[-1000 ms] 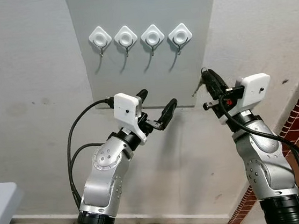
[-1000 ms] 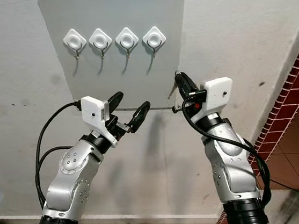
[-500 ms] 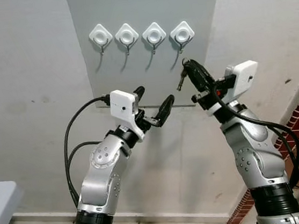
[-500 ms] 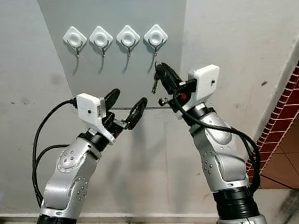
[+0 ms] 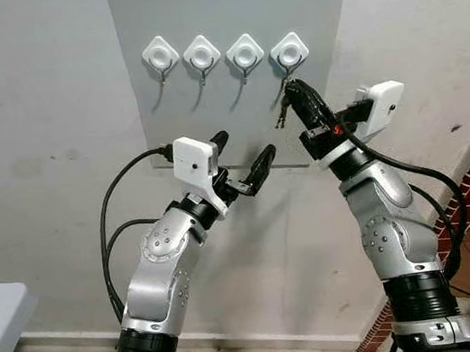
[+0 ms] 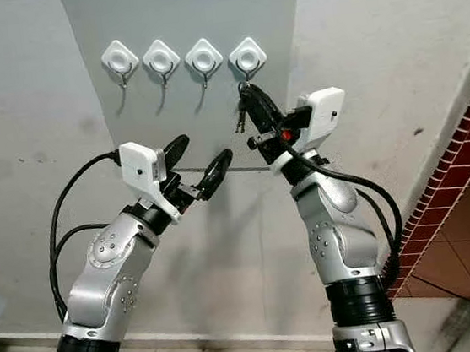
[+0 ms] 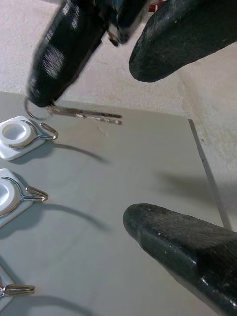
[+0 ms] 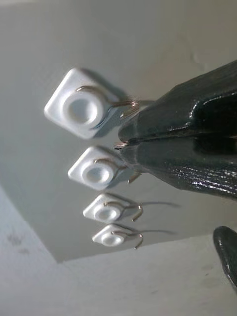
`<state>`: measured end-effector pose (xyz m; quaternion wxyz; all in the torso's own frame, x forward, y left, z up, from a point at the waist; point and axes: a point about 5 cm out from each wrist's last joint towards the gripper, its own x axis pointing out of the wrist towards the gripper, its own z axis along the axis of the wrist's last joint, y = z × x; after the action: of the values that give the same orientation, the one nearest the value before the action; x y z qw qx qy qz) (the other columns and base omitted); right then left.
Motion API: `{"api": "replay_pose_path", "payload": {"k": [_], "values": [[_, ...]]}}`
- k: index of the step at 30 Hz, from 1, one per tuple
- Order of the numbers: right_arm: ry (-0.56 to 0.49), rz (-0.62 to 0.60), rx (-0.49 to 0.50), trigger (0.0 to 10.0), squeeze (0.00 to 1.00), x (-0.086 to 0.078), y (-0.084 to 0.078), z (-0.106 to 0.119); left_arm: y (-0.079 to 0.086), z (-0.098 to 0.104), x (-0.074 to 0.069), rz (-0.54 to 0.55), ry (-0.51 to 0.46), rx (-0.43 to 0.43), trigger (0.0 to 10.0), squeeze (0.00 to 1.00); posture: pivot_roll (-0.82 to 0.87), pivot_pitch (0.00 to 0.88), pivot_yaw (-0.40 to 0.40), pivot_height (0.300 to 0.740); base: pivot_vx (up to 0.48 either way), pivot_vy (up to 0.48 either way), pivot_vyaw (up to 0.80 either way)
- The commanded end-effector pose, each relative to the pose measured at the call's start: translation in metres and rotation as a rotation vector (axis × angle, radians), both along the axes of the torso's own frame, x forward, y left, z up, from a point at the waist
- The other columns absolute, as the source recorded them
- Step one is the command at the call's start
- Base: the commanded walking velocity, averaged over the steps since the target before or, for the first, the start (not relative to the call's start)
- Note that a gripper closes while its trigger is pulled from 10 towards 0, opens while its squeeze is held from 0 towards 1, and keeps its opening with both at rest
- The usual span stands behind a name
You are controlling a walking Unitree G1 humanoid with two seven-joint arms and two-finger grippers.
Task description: Hang keys on a hook
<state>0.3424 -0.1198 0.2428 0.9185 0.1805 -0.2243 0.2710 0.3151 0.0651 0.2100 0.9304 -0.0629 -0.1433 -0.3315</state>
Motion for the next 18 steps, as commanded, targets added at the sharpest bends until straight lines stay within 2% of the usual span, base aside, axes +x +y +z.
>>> {"api": "replay_pose_path", "payload": {"k": [1,18], "values": [[0.008,-0.002,0.035,10.0,0.0,0.004,-0.003,0.004,-0.003,0.009,-0.002,-0.014,-0.029,0.001,10.0,0.0,0.01,0.0,-0.024,0.74,0.0,0.0,0.0],[0.043,0.025,0.085,10.0,0.0,0.018,-0.003,0.003,-0.003,0.007,-0.005,-0.015,-0.02,-0.003,10.0,0.0,0.02,0.0,-0.03,0.74,0.0,0.0,0.0]]}}
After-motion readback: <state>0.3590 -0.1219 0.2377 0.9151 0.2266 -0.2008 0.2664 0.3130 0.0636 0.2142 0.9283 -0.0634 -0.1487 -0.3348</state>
